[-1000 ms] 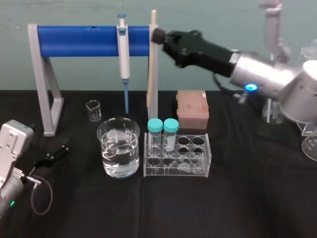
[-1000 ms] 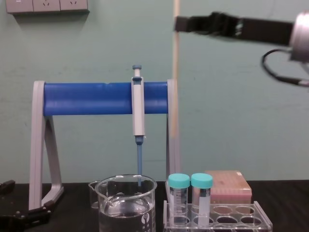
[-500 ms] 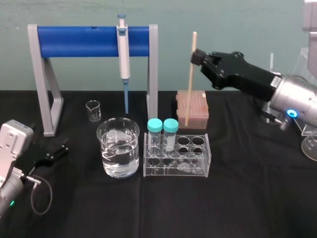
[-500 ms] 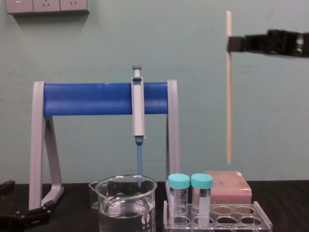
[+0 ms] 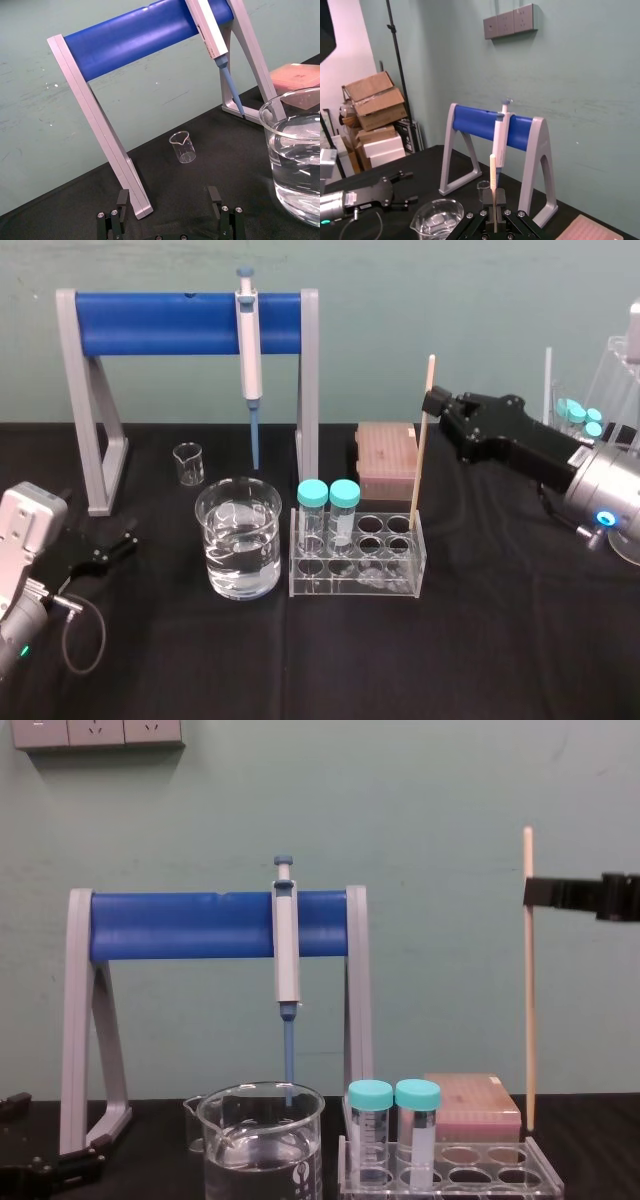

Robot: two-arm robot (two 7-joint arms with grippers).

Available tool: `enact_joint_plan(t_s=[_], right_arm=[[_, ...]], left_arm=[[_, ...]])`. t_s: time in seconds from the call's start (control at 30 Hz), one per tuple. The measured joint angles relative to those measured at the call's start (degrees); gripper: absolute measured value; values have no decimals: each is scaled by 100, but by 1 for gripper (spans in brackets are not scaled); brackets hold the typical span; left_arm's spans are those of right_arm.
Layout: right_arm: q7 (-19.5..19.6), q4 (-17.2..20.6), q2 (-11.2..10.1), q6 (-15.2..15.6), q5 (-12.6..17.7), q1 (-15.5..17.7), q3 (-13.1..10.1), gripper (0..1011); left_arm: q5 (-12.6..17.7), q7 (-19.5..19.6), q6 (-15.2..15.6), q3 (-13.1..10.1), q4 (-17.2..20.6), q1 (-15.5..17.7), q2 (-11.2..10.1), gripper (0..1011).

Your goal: Hold the thermometer with one hand and immerse one end into the beaker, then reinsert it into the test tube rack.

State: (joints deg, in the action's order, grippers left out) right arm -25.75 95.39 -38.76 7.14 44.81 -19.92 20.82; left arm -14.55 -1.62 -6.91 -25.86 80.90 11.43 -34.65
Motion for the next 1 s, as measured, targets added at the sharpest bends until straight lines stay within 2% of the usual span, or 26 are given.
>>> enact_joint_plan(t_s=[0.13,0.3,0.63,1.0], right_arm=[[24,-109,68,-96,-147,4,26,32],[24,-409,256,-233,-391,-60,89,33],[-192,-842,546,-271,-527,-176,174,33],[-342,-1058,636,-242,-633,-213,217,33]], left_arm=[[0,0,0,0,0,0,0,1004],[0,0,0,0,0,0,0,1004],[0,0,0,0,0,0,0,1004],[0,0,0,0,0,0,0,1004]])
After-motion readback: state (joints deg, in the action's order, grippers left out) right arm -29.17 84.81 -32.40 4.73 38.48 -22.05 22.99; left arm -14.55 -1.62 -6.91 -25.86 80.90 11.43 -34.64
